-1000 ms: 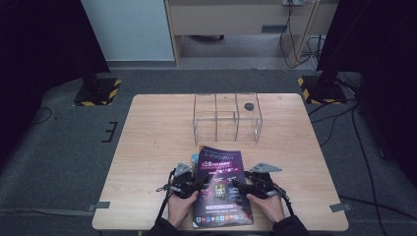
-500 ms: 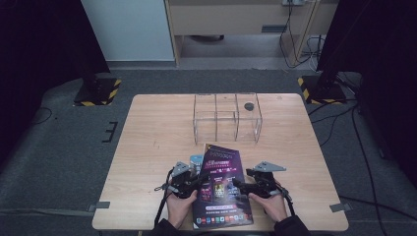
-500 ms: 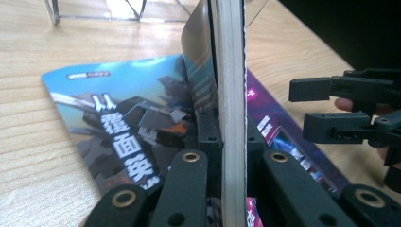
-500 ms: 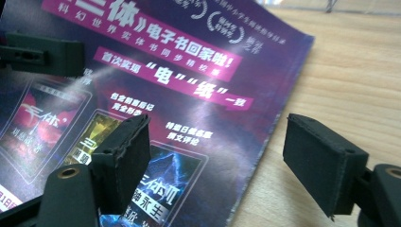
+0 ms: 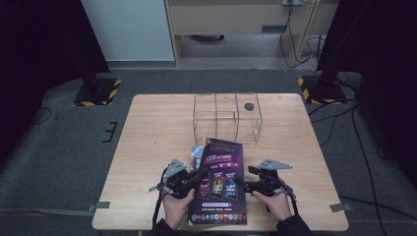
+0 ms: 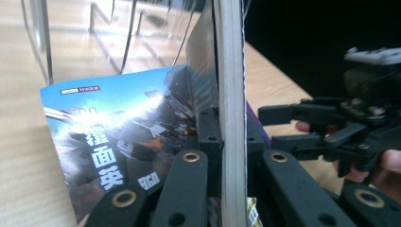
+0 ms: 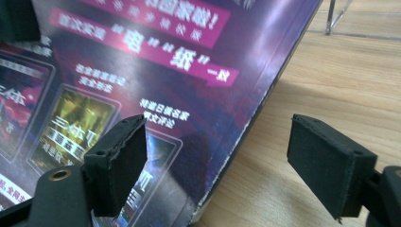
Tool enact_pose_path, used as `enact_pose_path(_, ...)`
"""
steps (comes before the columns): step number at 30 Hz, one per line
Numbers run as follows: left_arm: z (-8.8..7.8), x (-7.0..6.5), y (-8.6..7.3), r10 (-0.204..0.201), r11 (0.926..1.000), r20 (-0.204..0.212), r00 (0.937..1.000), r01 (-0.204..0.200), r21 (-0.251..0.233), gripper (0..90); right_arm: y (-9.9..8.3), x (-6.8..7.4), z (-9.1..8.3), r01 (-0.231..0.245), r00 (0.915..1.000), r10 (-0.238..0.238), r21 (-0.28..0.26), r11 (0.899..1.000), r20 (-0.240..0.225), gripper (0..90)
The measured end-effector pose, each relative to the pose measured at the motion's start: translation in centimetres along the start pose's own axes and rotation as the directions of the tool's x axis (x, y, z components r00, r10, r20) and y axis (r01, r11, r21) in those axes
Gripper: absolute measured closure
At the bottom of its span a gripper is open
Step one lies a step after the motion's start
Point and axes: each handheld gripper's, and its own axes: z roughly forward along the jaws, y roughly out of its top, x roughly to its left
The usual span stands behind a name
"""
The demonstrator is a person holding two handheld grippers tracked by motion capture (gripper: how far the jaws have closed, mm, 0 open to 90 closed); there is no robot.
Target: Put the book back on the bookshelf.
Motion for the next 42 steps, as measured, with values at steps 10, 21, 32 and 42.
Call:
enact_pose_path(10, -0.8, -0.8, 0.7, 0.03, 0.9986, 0.027, 0.9992, -0.029, -0.043, 83.8, 0.2, 0.6, 0.4, 0.006, 0.9969, -0.008, -0.014, 1.0, -0.078, 20.3)
enact_pose_path(21, -0.9, -1.2, 0.8, 0.047, 0.9977, 0.04, 0.9981, -0.045, -0.05, 83.8, 0.1, 0.4, 1.4, -0.044, 0.9839, 0.043, -0.001, 0.999, -0.173, 21.6)
enact_pose_path(32, -0.7, -1.0, 0.6, 0.058, 0.9975, 0.023, 0.9981, -0.057, -0.041, 83.7, -0.1, 0.3, 1.7, -0.121, 0.9632, 0.134, 0.07, 0.99, -0.233, 42.1)
enact_pose_path(42, -0.4, -0.1, 0.3, 0.046, 0.9986, -0.029, 0.9985, -0.047, -0.025, 83.6, 0.3, 0.2, 0.7, -0.221, 0.9249, 0.236, 0.083, 0.972, -0.298, 74.7)
